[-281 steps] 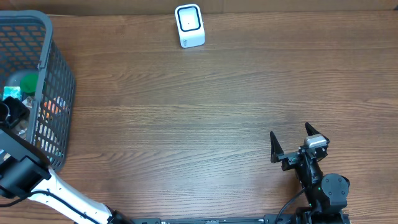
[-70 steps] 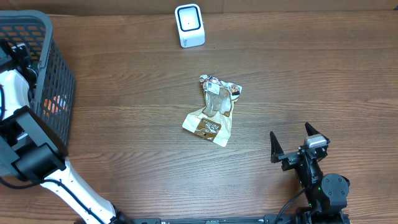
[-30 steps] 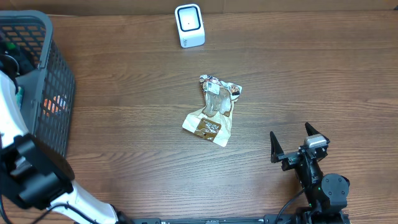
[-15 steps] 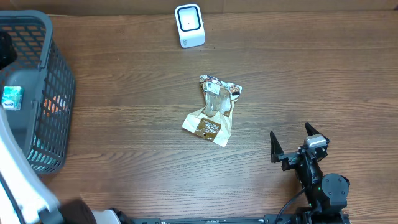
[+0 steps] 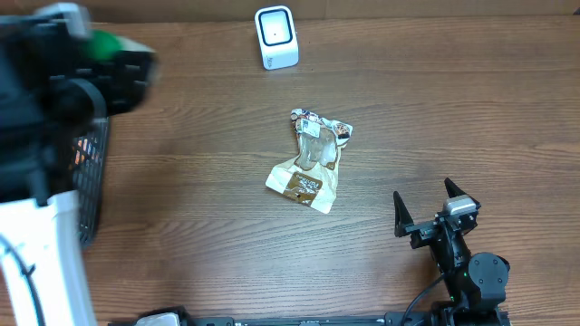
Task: Scan the item barcode
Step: 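Carry the green-lidded jar out and set it beside the snack bag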
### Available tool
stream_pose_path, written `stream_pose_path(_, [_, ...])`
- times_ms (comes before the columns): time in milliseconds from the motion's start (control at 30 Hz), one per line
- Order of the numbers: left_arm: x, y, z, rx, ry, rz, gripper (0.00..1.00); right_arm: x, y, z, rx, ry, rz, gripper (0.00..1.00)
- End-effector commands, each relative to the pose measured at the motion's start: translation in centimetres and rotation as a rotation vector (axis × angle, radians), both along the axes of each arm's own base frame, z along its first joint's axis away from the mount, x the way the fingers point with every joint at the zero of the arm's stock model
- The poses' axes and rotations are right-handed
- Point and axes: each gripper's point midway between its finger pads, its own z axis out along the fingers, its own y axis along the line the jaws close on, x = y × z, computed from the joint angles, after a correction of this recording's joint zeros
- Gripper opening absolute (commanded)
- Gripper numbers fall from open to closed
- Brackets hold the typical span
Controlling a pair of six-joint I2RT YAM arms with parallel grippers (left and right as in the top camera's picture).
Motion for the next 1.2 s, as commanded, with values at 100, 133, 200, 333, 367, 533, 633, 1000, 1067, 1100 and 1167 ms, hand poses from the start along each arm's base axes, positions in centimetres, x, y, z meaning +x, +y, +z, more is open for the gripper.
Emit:
stream_pose_path(100, [2.3, -6.6, -7.5, 0.146, 0.222, -0.127, 0.22, -0.1, 0.2, 0.3, 0.0, -0.015, 0.01, 1.0])
stream_pose_path(133, [2.5, -7.5, -8.7, 0.164, 0.255, -0.147, 0.23, -0.1, 0.2, 0.4, 0.0, -0.016, 0.01, 1.0])
stream_pose_path(200, [3.0, -9.4, -11.5, 0.201, 0.325, -0.187, 0.22, -0.1, 0.2, 0.3, 0.0, -0.015, 0.01, 1.0])
stream_pose_path(333, [3.9, -12.6, -17.2, 0.269, 0.453, -0.251, 0.2, -0.1, 0.2, 0.4, 0.0, -0.016, 0.01, 1.0])
stream_pose_path(367, [4.1, -13.4, -18.8, 0.285, 0.486, -0.269, 0.2, -0.1, 0.2, 0.4, 0.0, -0.016, 0.01, 1.0])
stream_pose_path(533, [4.5, -14.4, -25.0, 0.39, 0.611, -0.281, 0.2, -0.1, 0.2, 0.4, 0.0, -0.016, 0.01, 1.0])
stream_pose_path(633, [4.9, -14.3, -28.0, 0.434, 0.664, -0.273, 0.2, -0.1, 0.2, 0.4, 0.0, -0.016, 0.01, 1.0])
stream_pose_path(1000, [6.0, -14.5, -33.0, 0.446, 0.725, -0.235, 0.22, -0.1, 0.2, 0.4, 0.0, -0.016, 0.01, 1.0])
stream_pose_path(1067, [5.7, -14.4, -33.7, 0.454, 0.742, -0.238, 0.22, -0.1, 0.2, 0.4, 0.0, -0.016, 0.01, 1.0])
stream_pose_path(1100, [5.6, -14.4, -34.0, 0.457, 0.748, -0.237, 0.22, -0.1, 0.2, 0.4, 0.0, -0.016, 0.01, 1.0])
stream_pose_path(1167, [5.4, -14.3, -34.3, 0.46, 0.755, -0.237, 0.22, -0.1, 0.2, 0.4, 0.0, -0.016, 0.01, 1.0])
